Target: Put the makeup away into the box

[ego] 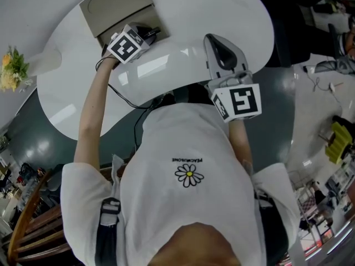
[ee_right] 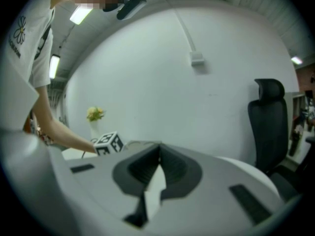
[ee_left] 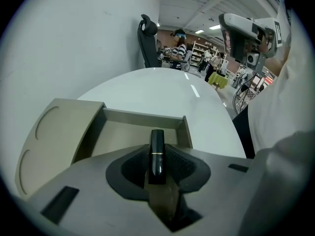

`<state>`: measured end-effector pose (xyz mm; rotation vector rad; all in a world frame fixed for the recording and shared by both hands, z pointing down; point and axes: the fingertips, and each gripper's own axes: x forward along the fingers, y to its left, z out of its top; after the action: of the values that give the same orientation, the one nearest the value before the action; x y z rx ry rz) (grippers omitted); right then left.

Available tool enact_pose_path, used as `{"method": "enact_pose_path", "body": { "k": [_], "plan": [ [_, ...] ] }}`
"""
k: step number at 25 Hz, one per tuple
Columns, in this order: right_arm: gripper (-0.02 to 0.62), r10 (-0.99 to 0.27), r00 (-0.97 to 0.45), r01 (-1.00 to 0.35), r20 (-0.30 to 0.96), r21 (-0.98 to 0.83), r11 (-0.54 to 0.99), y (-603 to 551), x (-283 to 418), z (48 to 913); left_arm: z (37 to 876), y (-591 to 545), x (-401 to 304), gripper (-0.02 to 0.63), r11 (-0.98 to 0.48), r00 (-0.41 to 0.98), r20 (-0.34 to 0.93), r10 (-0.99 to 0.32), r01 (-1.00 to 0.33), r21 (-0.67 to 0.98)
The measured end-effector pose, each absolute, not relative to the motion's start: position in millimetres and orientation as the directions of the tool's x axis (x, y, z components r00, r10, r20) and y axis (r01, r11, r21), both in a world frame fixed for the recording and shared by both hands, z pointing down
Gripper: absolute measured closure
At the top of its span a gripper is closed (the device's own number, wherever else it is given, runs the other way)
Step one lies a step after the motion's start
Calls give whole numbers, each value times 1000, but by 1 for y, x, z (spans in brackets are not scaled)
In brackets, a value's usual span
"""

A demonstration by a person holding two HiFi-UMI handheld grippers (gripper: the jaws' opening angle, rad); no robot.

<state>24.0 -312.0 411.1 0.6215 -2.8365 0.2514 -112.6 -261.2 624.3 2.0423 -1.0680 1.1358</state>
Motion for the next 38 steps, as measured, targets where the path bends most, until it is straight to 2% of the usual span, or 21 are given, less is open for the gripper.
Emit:
{"method": "enact_pose_path", "body": {
  "k": [5,9,17,20,23,27,32,38],
  "plan": [
    [566,-393,-881,-434,262,-120,893,-311,27,414,624,-261,-113,490,-511,327,864,-382,-854,98],
    [566,-396,-880,-436,262,-118,892,-310,27,413,619,-265,-112,457,-499,338,851,-403,-860,105],
    [566,-401,-882,-436,248,-106,894,-304,26,407,609,-264,-113,457,-503,330,844,-424,-860,83],
    [566,-401,-886,-432,233,-98,896,-303,26,400,597,-265,-115,474,-488,307,833,-459,-871,52],
    [566,-395,-894,-419,212,-83,904,-303,21,390,577,-270,-120,528,-458,274,808,-522,-889,6],
    [566,-370,-914,-383,167,-50,922,-301,7,370,534,-277,-127,578,-387,230,735,-638,-921,-48],
    [566,-323,-941,-325,96,1,946,-290,-8,338,461,-273,-124,584,-279,162,599,-784,-954,-107],
    [566,-239,-971,-238,7,54,970,-282,-41,301,354,-254,-134,588,-59,-20,362,-932,-976,-208]
  ]
}}
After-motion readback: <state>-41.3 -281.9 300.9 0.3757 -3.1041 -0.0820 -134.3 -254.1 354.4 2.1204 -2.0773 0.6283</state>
